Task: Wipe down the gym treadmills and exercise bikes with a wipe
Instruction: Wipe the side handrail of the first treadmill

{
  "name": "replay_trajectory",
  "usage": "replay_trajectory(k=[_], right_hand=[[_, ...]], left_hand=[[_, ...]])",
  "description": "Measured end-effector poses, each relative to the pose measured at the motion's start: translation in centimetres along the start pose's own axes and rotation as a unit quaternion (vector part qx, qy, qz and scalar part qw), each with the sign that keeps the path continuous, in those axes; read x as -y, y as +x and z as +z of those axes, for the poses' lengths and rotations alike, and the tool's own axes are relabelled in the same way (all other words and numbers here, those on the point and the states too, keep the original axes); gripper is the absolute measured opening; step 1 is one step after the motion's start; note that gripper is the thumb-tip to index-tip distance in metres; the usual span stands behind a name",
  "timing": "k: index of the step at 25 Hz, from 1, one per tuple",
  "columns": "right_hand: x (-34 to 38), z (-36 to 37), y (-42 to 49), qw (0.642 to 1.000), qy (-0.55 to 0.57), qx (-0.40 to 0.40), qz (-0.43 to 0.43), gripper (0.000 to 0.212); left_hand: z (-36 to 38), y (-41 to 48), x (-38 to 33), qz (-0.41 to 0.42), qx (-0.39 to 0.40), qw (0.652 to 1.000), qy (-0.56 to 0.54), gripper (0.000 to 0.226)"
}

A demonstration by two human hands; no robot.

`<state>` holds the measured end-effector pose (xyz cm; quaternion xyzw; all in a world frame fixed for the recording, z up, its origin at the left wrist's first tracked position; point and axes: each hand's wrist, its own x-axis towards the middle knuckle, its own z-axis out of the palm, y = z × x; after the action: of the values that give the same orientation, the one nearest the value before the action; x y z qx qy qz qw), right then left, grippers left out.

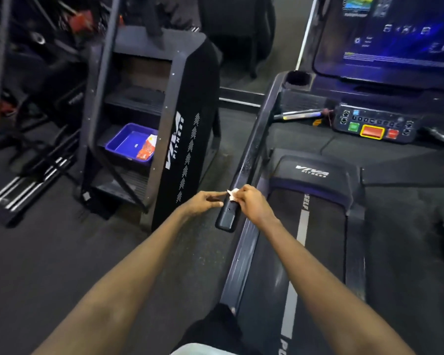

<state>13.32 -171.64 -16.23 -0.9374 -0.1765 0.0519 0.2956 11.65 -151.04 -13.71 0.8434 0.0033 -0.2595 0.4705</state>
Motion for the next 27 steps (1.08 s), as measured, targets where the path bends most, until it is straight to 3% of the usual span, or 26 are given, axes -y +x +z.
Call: replay_trajectory(k=[4,8,12,15,19,23,27], right_hand=[[-0.3,-2.1,1.5,0.999,-0.027,0.019,-0.039,0.012],[0.2,-3.3,2.6,0.999,-0.026,0.001,-0.027,0.017],[0.6,-3.4,2.1,0.998,-0.039,0.017,-0.044,0.017],[0.3,-2.5,-0.4,0.991,-0.023,0.061,-0.115,0.015],[-0.7,-3.1,-0.2,0.977,-0.012,0.132,-0.170,0.018],[-1.1,-2.9,1.5,0.987,0.017,0.086,-0.135,0.016],[-0.4,-1.4,-3.8,0.960,0.039,0.141,-0.237,0.016]], left_hand=[[0.5,-0.1,-0.2,-0.034,0.011,0.999,-0.042,0.051],[1.3,0.2,0.9,-0.072,-0.003,0.993,-0.091,0.045],[3.7,-0.8,1.1,-0.068,-0.082,0.981,-0.163,0.034],[5.8,-2.0,1.9,-0.078,-0.178,0.961,-0.197,0.017],[9.1,-4.3,2.3,-0.112,-0.264,0.938,-0.195,0.018],[10.2,-5.5,1.3,-0.145,-0.294,0.917,-0.227,0.019],[10.1,-6.3,1.5,-0.161,-0.290,0.908,-0.257,0.019]])
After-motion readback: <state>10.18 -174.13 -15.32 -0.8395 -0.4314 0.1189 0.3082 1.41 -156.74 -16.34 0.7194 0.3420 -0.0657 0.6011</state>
